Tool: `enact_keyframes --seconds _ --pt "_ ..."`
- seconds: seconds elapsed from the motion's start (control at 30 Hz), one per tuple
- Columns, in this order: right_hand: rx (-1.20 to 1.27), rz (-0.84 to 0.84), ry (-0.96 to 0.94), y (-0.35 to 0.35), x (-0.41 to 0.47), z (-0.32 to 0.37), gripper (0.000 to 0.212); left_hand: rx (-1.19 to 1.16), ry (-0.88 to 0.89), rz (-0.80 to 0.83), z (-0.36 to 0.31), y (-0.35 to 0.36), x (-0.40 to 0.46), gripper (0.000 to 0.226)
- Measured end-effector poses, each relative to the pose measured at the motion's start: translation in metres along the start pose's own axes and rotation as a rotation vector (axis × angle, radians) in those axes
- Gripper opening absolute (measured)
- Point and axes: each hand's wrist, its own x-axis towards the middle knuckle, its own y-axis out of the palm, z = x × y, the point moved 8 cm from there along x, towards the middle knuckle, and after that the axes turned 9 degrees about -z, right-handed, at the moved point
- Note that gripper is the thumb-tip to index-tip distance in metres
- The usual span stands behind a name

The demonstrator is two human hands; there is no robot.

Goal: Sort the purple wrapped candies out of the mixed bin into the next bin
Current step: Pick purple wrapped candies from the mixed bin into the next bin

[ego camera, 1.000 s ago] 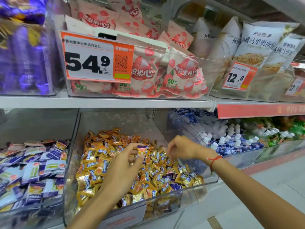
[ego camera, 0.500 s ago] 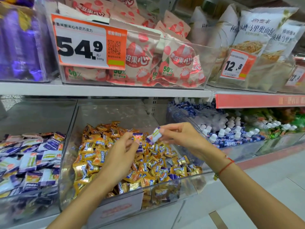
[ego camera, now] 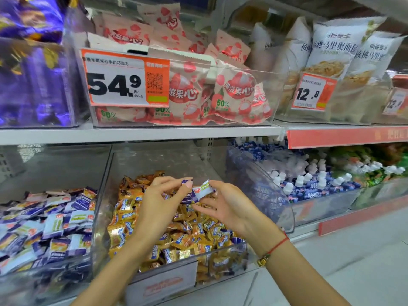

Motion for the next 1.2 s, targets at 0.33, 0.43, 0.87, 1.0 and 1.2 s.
enact_keyframes --seconds 0.33,0.43,0.87,1.0,1.2 --pt "-0.543 0.199 -0.295 -0.003 -0.016 0.012 0.031 -0.134 -0.25 0.017 0.01 0.013 -0.01 0.02" --pt "-0.663 0.19 -0.436 -0.016 -0.022 0.028 0.027 -0.056 -0.161 0.08 -0.003 0.021 -0.013 0.016" --pt "-0.456 -0.277 -0.62 -0.111 -0.028 0.101 0.023 0.57 0.7 1.251 0.007 0.187 -0.052 0.027" --pt "-0.539 -0.275 -0.621 -0.104 -0.021 0.094 0.021 1.019 0.911 1.16 0.034 0.182 -0.032 0.044" --pt "-0.427 -0.29 -0.493 -0.1 -0.014 0.086 0.015 1.29 0.728 0.969 0.055 0.155 0.017 0.048"
